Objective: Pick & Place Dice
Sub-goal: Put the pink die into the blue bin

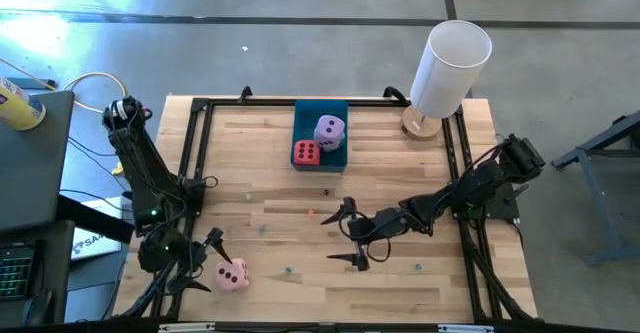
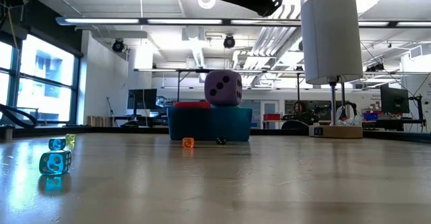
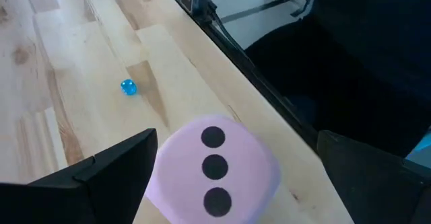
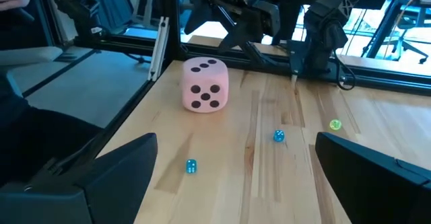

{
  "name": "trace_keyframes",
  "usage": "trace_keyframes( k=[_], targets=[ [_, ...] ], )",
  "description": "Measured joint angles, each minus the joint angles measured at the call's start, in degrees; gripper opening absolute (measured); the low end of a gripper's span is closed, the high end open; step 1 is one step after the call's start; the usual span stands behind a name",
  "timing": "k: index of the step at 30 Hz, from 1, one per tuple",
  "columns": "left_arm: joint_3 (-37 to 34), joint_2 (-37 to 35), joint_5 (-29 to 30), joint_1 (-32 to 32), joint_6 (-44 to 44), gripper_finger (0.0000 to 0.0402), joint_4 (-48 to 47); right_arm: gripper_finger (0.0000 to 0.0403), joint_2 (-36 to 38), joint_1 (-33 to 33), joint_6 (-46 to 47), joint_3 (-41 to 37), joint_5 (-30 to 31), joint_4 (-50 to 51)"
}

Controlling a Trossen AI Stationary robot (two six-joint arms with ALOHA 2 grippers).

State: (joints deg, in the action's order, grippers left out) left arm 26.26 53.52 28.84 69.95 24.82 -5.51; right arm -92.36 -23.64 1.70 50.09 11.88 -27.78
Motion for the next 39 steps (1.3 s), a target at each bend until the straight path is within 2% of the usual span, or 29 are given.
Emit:
trace_keyframes(
  k=[8, 13, 21, 28, 39],
  targets=[
    [-1.1, 0.0, -0.9, -0.1, -7.1, 0.0398, 0.0, 0.0396, 0.0, 0.1, -0.4, 0.0, 0.2, -0.4],
    [-2.2, 0.0, -0.9, -0.1, -7.5, 0.0398, 0.9, 0.0396, 0.0, 0.2, 0.0, 0.0, 0.2, -0.4],
    [-5.9, 0.0, -1.0, -0.1, -7.9, 0.0398, 7.7, 0.0396, 0.0, 0.1, 0.2, 0.0, 0.2, -0.4],
    [-5.9, 0.0, -1.0, -1.7, -8.1, 0.0398, 8.3, 0.0396, 0.0, 0.1, 0.2, 0.0, 0.2, -0.4],
    [-5.9, 0.0, -9.5, -7.7, -8.3, 0.0398, 8.4, 0.0396, 0.0, 0.1, 0.1, 0.1, 0.2, -0.4]
  ],
)
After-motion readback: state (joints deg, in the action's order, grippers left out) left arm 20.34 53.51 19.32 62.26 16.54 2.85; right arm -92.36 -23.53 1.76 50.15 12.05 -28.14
